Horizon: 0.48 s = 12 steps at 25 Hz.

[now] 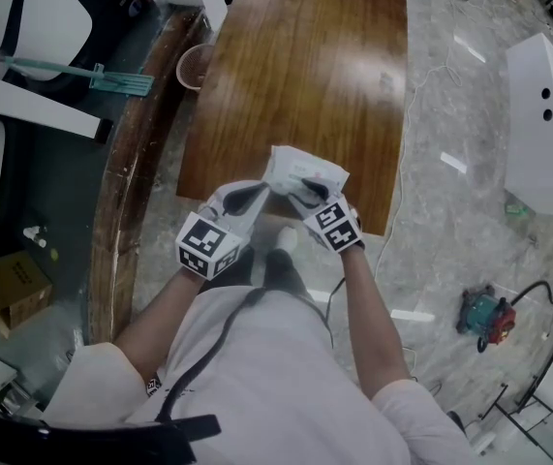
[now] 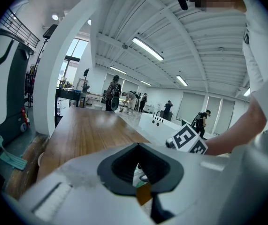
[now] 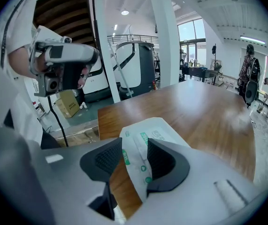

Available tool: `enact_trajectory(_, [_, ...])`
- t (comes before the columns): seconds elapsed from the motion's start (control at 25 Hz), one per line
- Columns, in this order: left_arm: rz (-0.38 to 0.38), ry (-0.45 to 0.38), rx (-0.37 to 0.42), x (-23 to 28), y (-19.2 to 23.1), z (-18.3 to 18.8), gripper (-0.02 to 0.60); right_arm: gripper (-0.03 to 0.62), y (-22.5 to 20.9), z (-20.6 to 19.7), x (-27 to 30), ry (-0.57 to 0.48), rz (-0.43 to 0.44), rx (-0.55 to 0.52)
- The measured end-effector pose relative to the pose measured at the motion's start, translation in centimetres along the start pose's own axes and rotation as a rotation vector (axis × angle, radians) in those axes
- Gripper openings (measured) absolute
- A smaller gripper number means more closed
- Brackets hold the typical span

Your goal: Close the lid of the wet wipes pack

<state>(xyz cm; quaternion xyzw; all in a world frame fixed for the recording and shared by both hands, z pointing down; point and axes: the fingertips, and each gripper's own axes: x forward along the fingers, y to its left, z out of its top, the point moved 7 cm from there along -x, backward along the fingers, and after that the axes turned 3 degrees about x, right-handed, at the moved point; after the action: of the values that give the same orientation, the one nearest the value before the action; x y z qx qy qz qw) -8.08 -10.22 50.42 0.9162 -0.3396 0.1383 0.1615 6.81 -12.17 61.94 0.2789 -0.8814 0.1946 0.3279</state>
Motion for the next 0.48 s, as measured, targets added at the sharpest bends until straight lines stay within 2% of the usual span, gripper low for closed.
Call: enact_trajectory(0.48, [0.002, 0.001, 0.0, -1.3, -0.1, -0.3, 0.002, 0.19, 0.4, -0.1, 0.2, 0.035, -0.037, 0.014])
